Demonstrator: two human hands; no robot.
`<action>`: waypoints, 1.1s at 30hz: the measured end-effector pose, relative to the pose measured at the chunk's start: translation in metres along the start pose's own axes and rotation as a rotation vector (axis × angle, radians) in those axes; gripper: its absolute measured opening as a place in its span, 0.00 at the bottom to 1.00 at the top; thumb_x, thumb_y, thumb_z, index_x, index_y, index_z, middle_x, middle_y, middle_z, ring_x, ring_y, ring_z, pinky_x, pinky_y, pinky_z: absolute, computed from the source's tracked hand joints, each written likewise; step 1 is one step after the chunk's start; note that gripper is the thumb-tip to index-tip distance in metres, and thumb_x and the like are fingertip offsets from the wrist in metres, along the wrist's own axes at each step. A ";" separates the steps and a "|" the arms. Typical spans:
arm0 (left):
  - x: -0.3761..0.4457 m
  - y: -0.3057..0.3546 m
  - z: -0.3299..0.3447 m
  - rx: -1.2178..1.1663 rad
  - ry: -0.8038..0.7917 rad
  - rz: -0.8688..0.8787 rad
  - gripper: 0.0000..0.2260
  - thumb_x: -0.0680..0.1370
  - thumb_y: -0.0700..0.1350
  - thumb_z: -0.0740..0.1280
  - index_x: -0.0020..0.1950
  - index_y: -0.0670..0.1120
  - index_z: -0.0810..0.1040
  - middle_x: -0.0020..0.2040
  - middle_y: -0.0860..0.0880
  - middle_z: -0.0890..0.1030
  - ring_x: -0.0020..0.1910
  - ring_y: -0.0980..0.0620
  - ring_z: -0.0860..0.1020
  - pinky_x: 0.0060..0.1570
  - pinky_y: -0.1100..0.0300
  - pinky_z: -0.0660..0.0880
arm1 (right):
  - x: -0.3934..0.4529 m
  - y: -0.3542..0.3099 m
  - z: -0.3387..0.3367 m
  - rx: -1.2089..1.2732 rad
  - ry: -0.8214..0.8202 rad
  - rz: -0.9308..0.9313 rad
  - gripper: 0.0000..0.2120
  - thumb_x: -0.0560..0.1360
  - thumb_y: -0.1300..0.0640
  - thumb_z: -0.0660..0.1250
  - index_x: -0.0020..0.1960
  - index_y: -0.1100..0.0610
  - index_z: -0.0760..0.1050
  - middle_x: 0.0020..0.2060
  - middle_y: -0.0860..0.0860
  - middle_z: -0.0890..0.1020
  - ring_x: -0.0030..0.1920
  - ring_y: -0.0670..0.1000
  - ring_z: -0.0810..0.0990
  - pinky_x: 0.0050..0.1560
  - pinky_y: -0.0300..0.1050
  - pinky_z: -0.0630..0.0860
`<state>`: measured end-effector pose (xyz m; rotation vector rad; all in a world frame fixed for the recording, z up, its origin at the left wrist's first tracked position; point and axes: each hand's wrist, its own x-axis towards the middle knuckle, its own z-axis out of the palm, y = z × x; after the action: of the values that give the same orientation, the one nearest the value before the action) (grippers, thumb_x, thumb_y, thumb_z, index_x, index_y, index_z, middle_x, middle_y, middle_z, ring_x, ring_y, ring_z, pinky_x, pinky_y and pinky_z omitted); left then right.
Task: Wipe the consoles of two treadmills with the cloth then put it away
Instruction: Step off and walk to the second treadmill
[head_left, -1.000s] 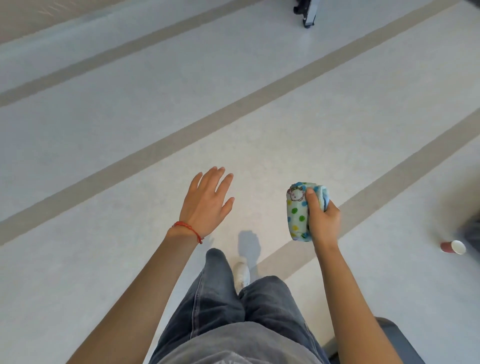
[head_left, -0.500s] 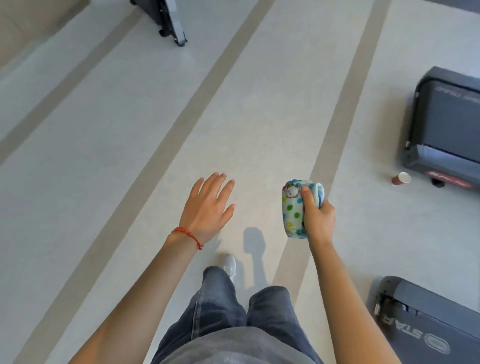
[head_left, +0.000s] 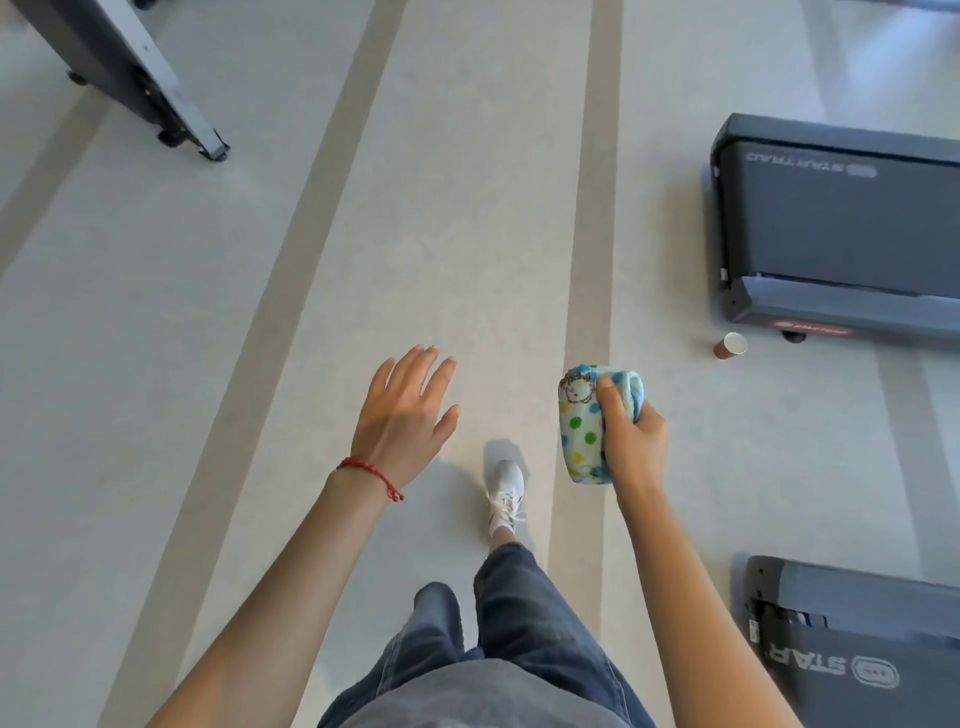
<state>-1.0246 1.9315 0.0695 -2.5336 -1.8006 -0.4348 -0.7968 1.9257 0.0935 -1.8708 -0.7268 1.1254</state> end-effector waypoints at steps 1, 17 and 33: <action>0.020 -0.003 0.005 0.005 -0.005 0.001 0.21 0.75 0.48 0.57 0.59 0.37 0.78 0.58 0.37 0.78 0.57 0.38 0.77 0.56 0.43 0.72 | 0.018 -0.009 0.002 0.005 0.001 -0.005 0.11 0.75 0.47 0.65 0.38 0.53 0.75 0.38 0.52 0.82 0.38 0.49 0.82 0.33 0.39 0.77; 0.334 -0.032 0.060 -0.015 0.009 0.136 0.20 0.74 0.48 0.57 0.58 0.37 0.79 0.56 0.37 0.78 0.56 0.39 0.78 0.54 0.44 0.74 | 0.266 -0.156 0.028 0.082 0.092 0.046 0.11 0.75 0.48 0.65 0.37 0.53 0.75 0.36 0.50 0.81 0.38 0.48 0.81 0.37 0.43 0.78; 0.642 -0.071 0.130 -0.081 -0.072 0.330 0.20 0.75 0.47 0.57 0.59 0.37 0.78 0.57 0.37 0.78 0.57 0.39 0.77 0.55 0.45 0.74 | 0.500 -0.284 0.071 0.161 0.276 0.113 0.11 0.74 0.48 0.66 0.38 0.54 0.75 0.35 0.49 0.80 0.36 0.47 0.80 0.32 0.39 0.75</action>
<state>-0.8665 2.5710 0.0777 -2.8626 -1.3667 -0.4178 -0.6610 2.4890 0.1054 -1.8973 -0.3683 0.9386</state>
